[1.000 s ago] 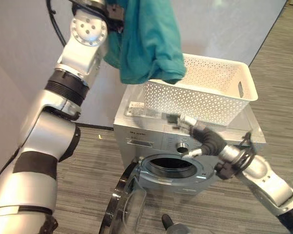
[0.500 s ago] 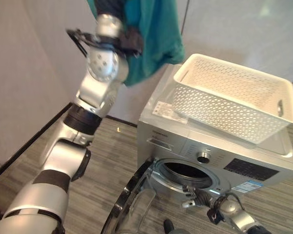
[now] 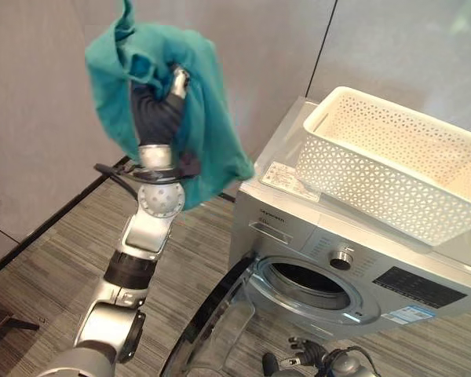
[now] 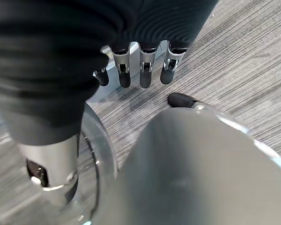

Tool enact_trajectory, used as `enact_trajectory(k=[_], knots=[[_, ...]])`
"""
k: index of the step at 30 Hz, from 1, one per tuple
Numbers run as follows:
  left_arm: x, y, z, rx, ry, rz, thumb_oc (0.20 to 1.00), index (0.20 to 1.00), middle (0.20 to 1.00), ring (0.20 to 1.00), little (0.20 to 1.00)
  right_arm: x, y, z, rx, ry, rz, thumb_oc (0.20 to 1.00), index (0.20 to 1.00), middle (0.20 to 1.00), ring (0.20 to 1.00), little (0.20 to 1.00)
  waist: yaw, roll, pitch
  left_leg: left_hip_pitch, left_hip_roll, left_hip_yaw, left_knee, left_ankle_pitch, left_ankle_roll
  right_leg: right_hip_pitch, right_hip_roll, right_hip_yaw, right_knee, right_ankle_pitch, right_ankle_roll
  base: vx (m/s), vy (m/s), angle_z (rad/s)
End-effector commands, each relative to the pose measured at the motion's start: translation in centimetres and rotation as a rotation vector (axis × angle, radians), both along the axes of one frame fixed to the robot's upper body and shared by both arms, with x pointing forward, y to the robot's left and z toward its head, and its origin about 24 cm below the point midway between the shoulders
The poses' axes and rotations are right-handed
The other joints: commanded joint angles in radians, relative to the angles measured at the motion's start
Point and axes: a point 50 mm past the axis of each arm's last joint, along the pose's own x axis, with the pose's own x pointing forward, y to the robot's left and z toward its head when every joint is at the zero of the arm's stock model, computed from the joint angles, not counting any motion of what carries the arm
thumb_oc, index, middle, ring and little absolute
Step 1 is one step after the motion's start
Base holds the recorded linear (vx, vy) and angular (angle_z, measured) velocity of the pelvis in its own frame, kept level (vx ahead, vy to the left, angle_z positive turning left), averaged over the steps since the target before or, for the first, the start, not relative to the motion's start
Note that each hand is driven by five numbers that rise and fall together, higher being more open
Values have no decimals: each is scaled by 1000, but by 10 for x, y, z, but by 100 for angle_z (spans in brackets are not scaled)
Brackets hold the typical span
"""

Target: Grab the laundry basket,head to the washer,open it,put in the laundry and shut it.

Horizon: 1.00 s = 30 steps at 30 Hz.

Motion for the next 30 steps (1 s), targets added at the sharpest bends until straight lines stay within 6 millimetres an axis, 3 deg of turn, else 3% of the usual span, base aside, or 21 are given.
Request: enact_trajectory(k=[1, 2, 3, 4, 7, 13, 14, 17, 20, 23, 24, 26, 30], knots=[[-8, 0, 16, 15, -90, -65, 200, 200, 200, 200, 200, 1, -1, -3, -42, 4, -38, 1000, 1000, 1000, 1000, 1000, 44, -21, -21, 116, 40, 59, 41, -117, 25, -53, -60, -20, 10, 10, 48, -25, 4, 4], [-11, 0, 8, 21, -60, -100, 200, 200, 200, 200, 200, 2, 2, -4, -34, 2, -55, 1000, 1000, 1000, 1000, 1000, 49, -23, -20, 113, 39, 56, 48, -119, 27, -53, -60, -19, 10, 11, 48, -54, 26, 0], [-15, 1, -14, 33, 30, -167, 200, 200, 200, 200, 200, 8, 4, -2, -20, -22, -97, 1000, 1000, 1000, 1000, 1000, 61, -25, -11, 106, 36, 52, 60, -126, 32, -55, -63, -15, 10, 16, 49, -47, 25, 0], [-15, 1, -14, 33, 32, -167, 200, 200, 200, 200, 200, 7, 4, -2, -20, -21, -97, 1000, 1000, 1000, 1000, 1000, 62, -25, -12, 106, 36, 53, 62, -127, 32, -55, -63, -14, 10, 16, 49, -58, 34, -1], [-20, 5, -48, 0, 188, -264, 200, 200, 200, 200, 200, 24, 11, 3, 26, -70, -170, 1000, 1000, 1000, 1000, 1000, 88, -35, -2, 89, 27, 44, 102, -152, 44, -61, -69, -4, 11, 20, 50, -65, 25, -1], [-31, -2, -80, 10, 341, -403, 200, 200, 200, 200, 200, 44, 21, 11, 66, -141, -200, 1000, 1000, 1000, 1000, 1000, 120, -45, 18, 38, 1, 26, 224, -214, 64, -52, -86, 0, 17, 21, 51, -58, 60, 1], [-35, -8, -94, -9, 413, -461, 200, 200, 200, 200, 200, 54, 27, 16, 82, -177, -211, 1000, 1000, 1000, 1000, 1000, 135, -46, 32, 16, -19, 19, 272, -241, 76, -53, -101, 1, 23, 27, 56, -103, 110, 6], [-37, -12, -102, -9, 453, -495, 200, 200, 200, 200, 200, 66, 31, 21, 108, -211, -249, 1000, 1000, 1000, 1000, 1000, 149, -48, 48, -15, -38, 16, 333, -271, 95, -62, -117, 6, 32, 40, 62, -112, 116, 12], [-39, -18, -105, 18, 477, -534, 200, 200, 200, 200, 200, 85, 46, 33, 184, -273, -325, 1000, 1000, 1000, 1000, 1000, 174, -44, 83, -89, -86, -6, 451, -322, 126, -71, -172, -2, 38, 71, 78, -176, 224, 13], [-38, -22, -104, 11, 475, -551, 200, 200, 200, 200, 200, 90, 50, 36, 212, -292, -354, 1000, 1000, 1000, 1000, 1000, 175, -41, 93, -129, -122, -19, 499, -342, 142, -77, -206, -11, 41, 97, 85, -138, 222, 22], [-37, -23, -103, 9, 472, -560, 200, 200, 200, 200, 200, 97, 52, 40, 236, -309, -403, 1000, 1000, 1000, 1000, 1000, 183, -32, 105, -162, -166, -29, 531, -355, 163, -92, -241, -8, 42, 123, 86, -153, 294, 41], [-37, -25, -104, 9, 472, -572, 200, 200, 200, 200, 200, 101, 53, 42, 246, -319, -419, 1000, 1000, 1000, 1000, 1000, 186, -24, 108, -183, -203, -33, 542, -356, 180, -109, -272, -7, 45, 144, 83, -122, 276, 33], [-39, -23, -108, 4, 485, -569, 200, 200, 200, 200, 200, 100, 55, 42, 266, -307, -443, 1000, 1000, 1000, 1000, 1000, 192, -6, 98, -165, -232, -26, 495, -333, 196, -135, -300, -32, 59, 165, 66, -42, 223, 8]])
